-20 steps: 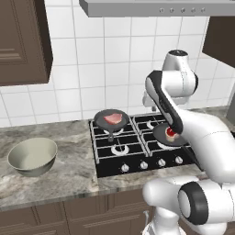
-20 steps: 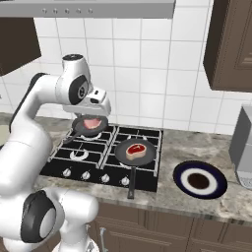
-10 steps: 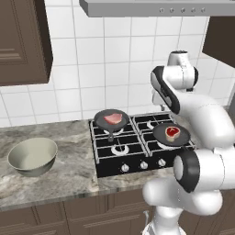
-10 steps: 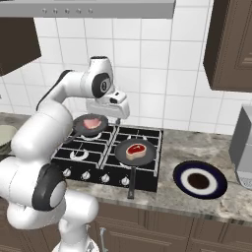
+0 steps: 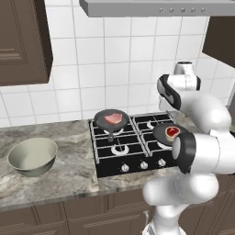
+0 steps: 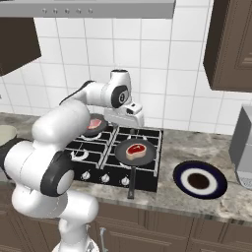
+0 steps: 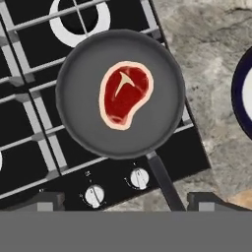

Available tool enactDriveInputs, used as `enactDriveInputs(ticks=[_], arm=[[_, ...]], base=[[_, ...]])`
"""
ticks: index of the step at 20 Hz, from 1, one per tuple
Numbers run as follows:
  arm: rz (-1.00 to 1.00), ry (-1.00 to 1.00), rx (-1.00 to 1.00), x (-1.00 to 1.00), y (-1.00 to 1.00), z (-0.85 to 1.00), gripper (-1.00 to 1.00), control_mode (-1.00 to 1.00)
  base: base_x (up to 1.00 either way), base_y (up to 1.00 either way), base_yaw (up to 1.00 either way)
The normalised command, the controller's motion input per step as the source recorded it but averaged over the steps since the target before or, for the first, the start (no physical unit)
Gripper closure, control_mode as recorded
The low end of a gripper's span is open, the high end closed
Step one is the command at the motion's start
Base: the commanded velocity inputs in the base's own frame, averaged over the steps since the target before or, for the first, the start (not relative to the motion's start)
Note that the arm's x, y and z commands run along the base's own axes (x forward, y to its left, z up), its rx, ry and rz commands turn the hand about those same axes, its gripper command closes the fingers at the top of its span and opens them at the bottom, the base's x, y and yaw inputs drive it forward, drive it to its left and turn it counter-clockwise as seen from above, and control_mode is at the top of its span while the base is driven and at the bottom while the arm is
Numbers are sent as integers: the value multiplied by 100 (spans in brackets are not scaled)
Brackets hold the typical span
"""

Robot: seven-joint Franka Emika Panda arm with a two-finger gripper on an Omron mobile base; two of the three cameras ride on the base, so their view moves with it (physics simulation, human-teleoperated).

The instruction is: Place one of the steaks on the plate and the other in the bowl. Then place the bowl in the fridge.

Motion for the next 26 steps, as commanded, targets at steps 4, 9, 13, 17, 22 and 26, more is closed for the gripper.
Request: enactDriveInputs(ticks=[4, 9, 13, 17, 22, 26], arm=[[0, 0, 7, 28, -14, -47, -100, -100], [7, -1, 9, 19, 0, -36, -100, -100], [5, -10, 1, 16, -2, -36, -100, -100], [0, 0, 0, 18, -2, -35, -100, -100], [0, 0, -1, 21, 0, -37, -100, -100], [0, 0, 0, 2, 0, -30, -100, -100]], base=[[0, 0, 0], [0, 0, 0], [0, 0, 0], [0, 0, 0], [0, 0, 0], [0, 0, 0]])
